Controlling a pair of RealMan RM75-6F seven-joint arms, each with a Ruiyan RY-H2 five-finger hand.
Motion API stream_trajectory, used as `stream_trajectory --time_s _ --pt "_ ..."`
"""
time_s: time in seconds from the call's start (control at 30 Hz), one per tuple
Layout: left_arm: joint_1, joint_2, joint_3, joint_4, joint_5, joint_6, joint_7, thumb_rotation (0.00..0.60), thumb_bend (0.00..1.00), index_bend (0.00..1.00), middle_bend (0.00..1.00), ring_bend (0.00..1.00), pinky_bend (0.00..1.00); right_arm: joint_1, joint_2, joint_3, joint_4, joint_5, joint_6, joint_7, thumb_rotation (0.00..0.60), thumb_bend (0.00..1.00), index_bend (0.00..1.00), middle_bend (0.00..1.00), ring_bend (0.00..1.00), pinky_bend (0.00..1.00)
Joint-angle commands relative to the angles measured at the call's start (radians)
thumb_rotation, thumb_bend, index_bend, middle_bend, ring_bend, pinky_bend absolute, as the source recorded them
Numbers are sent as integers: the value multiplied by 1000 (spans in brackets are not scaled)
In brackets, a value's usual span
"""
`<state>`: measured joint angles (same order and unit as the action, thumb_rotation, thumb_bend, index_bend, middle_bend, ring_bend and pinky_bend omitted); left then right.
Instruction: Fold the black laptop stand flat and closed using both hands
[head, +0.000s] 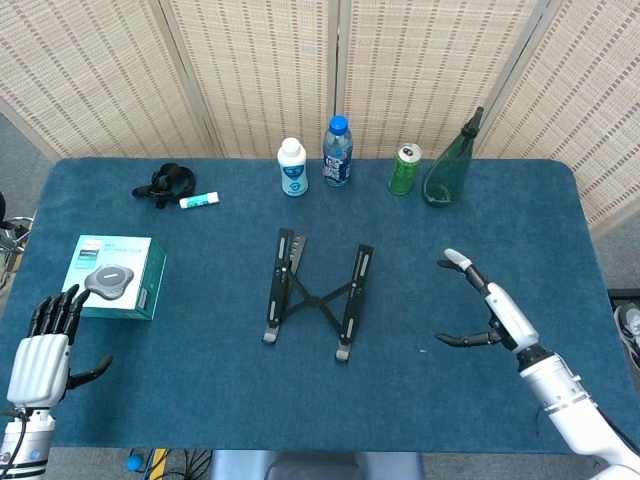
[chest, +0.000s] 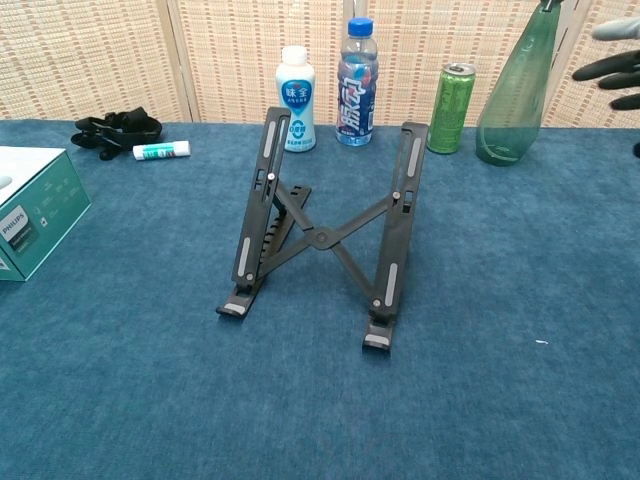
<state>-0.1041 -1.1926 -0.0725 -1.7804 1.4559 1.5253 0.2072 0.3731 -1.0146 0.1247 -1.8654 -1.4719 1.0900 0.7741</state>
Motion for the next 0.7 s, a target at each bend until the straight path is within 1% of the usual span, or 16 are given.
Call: stream_trajectory --time_s 0.03,0.17,0.47,0.53,0.7 --pt "-1 -2 0 1 0 -3 -1 600 147 41 12 1 0 45 -47 27 40 41 -56 83 600 0 0 137 0 0" --pt "-3 -3 0 -1 1 -7 3 600 147 41 11 1 0 79 -87 52 72 76 -94 130 600 0 0 131 0 0" --pt "-6 -2 -2 -7 0 -12 9 600 147 41 12 1 0 154 -153 113 124 169 -215 268 600 0 0 129 0 0" --pt "-7 -2 -2 -9 0 -14 12 600 147 41 12 1 0 179 -163 132 140 185 -262 317 600 0 0 130 0 0" --pt "-8 -4 -3 -10 -3 -17 17 600 147 41 11 1 0 230 -193 172 189 220 -349 395 600 0 0 130 0 0"
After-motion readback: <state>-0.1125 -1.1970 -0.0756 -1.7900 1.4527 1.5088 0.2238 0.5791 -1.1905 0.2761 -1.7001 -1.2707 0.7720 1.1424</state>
